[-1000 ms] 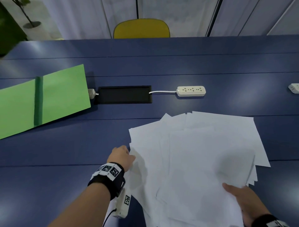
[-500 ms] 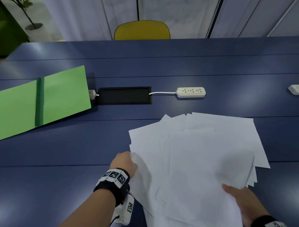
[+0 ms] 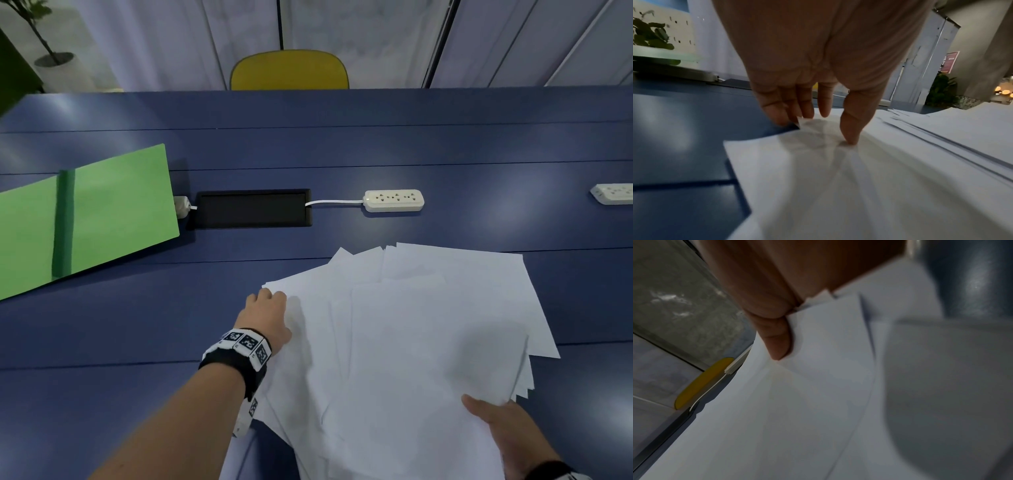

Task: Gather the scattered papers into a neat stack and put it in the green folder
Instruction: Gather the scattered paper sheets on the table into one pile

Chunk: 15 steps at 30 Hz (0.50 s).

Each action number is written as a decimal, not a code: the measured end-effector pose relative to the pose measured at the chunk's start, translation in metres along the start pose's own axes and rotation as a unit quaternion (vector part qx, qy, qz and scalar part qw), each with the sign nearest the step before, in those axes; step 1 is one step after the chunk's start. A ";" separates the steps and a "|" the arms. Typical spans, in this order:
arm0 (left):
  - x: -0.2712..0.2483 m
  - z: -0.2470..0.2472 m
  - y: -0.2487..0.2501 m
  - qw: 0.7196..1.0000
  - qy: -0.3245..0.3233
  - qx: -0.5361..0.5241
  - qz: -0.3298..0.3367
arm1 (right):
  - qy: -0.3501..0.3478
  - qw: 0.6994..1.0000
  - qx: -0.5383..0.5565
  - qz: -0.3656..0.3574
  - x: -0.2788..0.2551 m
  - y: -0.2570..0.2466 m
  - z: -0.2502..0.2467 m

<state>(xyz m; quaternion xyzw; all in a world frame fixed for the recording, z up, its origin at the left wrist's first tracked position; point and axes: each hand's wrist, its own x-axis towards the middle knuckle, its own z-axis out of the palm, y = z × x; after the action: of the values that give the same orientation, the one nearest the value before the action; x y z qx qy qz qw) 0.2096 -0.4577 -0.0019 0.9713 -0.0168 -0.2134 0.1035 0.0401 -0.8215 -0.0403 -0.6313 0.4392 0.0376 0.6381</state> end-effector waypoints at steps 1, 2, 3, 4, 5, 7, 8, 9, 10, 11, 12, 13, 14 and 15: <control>0.003 -0.001 0.000 1.000 -0.009 0.000 -0.007 | 0.001 1.000 -0.001 -0.003 0.000 0.001 0.000; 0.005 -0.003 0.001 1.000 -0.021 -0.003 -0.016 | -0.007 1.000 0.003 0.002 0.001 0.003 0.000; 0.008 -0.005 0.001 0.999 -0.036 -0.003 -0.025 | -0.015 1.000 0.007 0.004 0.001 0.004 0.001; 0.009 -0.008 0.002 0.998 -0.051 -0.002 -0.031 | -0.023 1.000 0.011 0.001 0.003 0.006 0.000; 0.010 -0.009 0.003 0.998 -0.060 -0.002 -0.032 | -0.026 1.000 0.004 -0.004 0.004 0.008 -0.001; 0.009 -0.010 0.003 0.997 -0.069 -0.017 -0.032 | -0.030 1.000 0.004 -0.001 0.004 0.008 0.000; 0.008 -0.011 0.002 0.996 -0.073 -0.036 -0.037 | -0.021 1.000 0.001 0.004 0.004 0.008 -0.001; 0.007 -0.010 0.000 0.994 -0.076 -0.061 -0.041 | -0.012 1.000 -0.004 0.011 0.006 0.009 -0.002; 0.006 -0.011 -0.003 0.992 -0.076 -0.088 -0.045 | -0.011 1.000 -0.009 0.016 0.006 0.008 -0.003; 0.004 -0.012 -0.008 0.988 -0.071 -0.130 -0.054 | -0.015 1.000 -0.014 0.020 0.005 0.008 -0.003; -0.001 -0.014 -0.013 0.976 -0.061 -0.199 -0.069 | -0.019 0.999 -0.015 0.024 0.003 0.008 -0.002; -0.009 -0.016 -0.019 0.945 -0.053 -0.308 -0.094 | -0.020 0.999 -0.018 0.029 0.003 0.008 -0.002; -0.021 -0.018 -0.023 0.883 -0.052 -0.447 -0.131 | -0.020 0.999 -0.020 0.031 0.003 0.008 -0.002; -0.036 -0.020 -0.026 0.798 -0.065 -0.577 -0.161 | -0.020 0.999 -0.020 0.031 0.003 0.008 -0.003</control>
<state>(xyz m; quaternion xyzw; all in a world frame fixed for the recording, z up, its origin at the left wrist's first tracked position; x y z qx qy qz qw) 0.1851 -0.4260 0.0254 0.7040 0.2591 -0.2598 0.6080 0.0361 -0.8238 -0.0481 -0.6294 0.4444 0.0790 0.6326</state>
